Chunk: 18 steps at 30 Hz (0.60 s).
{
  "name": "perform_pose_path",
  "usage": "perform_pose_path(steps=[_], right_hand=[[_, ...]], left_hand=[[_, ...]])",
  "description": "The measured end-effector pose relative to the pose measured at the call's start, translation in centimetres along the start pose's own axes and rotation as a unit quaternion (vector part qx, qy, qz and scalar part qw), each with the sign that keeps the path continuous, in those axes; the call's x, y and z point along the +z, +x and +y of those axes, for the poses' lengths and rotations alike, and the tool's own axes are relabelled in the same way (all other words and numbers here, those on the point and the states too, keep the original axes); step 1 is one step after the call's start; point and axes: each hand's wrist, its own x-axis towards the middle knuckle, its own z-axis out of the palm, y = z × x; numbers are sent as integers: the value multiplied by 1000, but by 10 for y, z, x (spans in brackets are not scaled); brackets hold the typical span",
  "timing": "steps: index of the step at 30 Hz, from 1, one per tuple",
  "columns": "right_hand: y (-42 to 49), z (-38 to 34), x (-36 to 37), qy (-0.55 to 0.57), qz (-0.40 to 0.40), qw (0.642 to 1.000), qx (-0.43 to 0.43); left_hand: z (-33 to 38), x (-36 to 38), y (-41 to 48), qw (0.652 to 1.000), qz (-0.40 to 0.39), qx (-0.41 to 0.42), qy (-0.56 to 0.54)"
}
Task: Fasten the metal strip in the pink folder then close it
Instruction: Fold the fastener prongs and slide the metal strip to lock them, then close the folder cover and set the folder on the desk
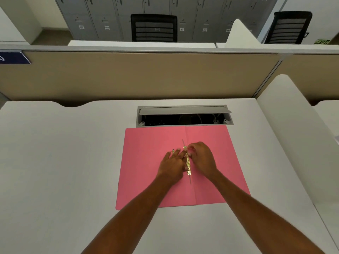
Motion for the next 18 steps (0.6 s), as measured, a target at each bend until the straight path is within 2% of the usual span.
perform_pose_path(steps=[3, 5, 7, 10, 15, 18], right_hand=[[-44, 9, 19, 14, 19, 1000, -18], [-70, 12, 37, 24, -14, 999, -24], [-92, 18, 59, -50, -49, 997, -34], [-115, 29, 80, -171, -37, 984, -42], [-120, 28, 79, -196, -23, 979, -44], [-123, 25, 78, -205, -31, 977, -44]], left_hand=[[0, -2, -1, 1000, -2, -2, -9], [2, -2, -2, 1000, -5, -8, -9], [3, -2, -3, 1000, -4, -13, -8], [5, -3, -5, 1000, -2, -20, 0], [1, 4, -19, 998, -3, -51, 35], [-4, 25, -53, 994, 21, -109, 10]])
